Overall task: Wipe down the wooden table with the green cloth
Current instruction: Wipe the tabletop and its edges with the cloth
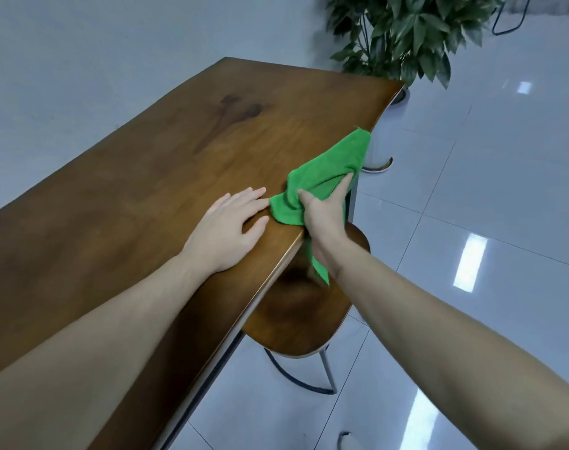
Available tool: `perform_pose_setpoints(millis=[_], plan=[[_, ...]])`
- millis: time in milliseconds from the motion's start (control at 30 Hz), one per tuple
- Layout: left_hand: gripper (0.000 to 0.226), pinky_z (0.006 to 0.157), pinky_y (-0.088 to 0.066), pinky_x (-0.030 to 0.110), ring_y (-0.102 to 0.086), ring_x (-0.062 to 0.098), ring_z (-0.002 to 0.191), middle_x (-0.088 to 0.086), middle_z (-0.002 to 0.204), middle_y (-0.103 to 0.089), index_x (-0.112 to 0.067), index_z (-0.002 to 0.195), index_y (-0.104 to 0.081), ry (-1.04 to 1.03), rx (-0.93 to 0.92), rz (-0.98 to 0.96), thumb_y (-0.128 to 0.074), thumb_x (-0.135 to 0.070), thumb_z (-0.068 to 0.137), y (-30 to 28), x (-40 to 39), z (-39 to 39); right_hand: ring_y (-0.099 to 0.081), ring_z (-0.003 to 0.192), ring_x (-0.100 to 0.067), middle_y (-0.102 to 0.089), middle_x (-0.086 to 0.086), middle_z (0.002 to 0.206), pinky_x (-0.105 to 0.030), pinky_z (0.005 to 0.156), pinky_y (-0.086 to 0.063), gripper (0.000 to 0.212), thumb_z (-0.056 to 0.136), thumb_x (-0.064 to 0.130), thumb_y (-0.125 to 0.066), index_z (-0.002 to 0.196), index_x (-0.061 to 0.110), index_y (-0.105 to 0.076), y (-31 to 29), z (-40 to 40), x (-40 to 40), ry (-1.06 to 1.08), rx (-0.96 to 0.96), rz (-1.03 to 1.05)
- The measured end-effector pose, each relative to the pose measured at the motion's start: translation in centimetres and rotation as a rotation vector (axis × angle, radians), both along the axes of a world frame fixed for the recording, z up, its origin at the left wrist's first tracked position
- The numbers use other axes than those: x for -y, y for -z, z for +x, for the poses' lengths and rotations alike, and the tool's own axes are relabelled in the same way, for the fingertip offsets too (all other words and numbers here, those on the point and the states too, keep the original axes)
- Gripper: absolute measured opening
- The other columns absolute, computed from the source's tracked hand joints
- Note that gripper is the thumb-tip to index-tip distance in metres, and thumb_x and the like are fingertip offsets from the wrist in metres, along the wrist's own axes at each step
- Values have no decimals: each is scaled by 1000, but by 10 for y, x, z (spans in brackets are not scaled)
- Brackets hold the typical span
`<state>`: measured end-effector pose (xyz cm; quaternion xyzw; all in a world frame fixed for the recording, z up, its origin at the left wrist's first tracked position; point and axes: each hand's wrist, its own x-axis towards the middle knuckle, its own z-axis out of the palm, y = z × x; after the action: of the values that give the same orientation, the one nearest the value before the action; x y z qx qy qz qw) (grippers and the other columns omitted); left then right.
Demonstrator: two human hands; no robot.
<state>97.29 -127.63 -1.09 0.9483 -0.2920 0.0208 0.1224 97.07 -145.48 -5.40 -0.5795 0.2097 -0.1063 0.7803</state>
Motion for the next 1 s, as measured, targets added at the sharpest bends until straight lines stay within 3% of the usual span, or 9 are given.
perform_pose_setpoints(millis=[167, 267, 433, 567, 667, 833, 1000], plan=[[38, 114, -34, 35, -44, 11, 135, -6, 142, -56, -27, 129, -64, -67, 68, -136, -39, -35, 102, 1, -6, -12, -8, 154, -12, 4, 12, 169, -42, 126, -14, 98, 95, 27, -60, 158, 32, 14, 4, -55, -50, -16, -4, -111], [40, 117, -30, 42, -39, 14, 140, -4, 147, -50, -27, 133, -60, -63, -34, -173, -36, -37, 103, 3, -17, -28, 2, 154, -7, 13, 10, 168, -29, 124, -2, 89, 102, 26, -53, 159, 25, 15, 4, -89, -79, -30, -10, -165], [42, 122, -17, 38, -24, 12, 147, -8, 157, -34, -32, 145, -45, 21, -92, -72, -34, -36, 104, 3, -74, -83, 1, 153, -8, 13, 5, 168, -14, 110, -2, 83, 105, 23, -48, 158, 17, 15, -1, -140, -134, -21, -38, -236], [46, 123, -10, 35, -15, 6, 149, -13, 160, -26, -35, 149, -38, 46, -116, -15, -32, -42, 104, 0, -133, -127, -1, 154, -11, 9, 4, 169, -29, 124, -5, 85, 102, 24, -50, 159, 18, 14, -2, -173, -170, -15, -39, -271], [49, 123, -7, 35, -10, 3, 149, -16, 161, -20, -37, 150, -34, 70, -133, 16, -27, -48, 103, -1, -166, -153, -5, 154, -12, 5, 8, 169, -41, 126, -10, 89, 97, 29, -51, 159, 21, 12, -4, -198, -196, -8, -29, -293], [50, 123, -7, 33, -11, 3, 149, -15, 160, -23, -33, 151, -35, 80, -80, -1, -21, -46, 103, 2, -186, -175, -6, 153, -10, 2, 11, 167, -41, 126, -11, 90, 98, 22, -55, 160, 23, 9, -4, -215, -214, 4, -23, -285], [54, 122, -9, 33, -15, 3, 148, -15, 159, -28, -36, 149, -37, 74, -47, -9, -15, -51, 102, 3, -183, -174, -14, 153, -18, -7, 6, 168, -46, 124, -19, 107, 78, 39, -60, 161, 26, 6, -3, -195, -199, 24, -49, -294]])
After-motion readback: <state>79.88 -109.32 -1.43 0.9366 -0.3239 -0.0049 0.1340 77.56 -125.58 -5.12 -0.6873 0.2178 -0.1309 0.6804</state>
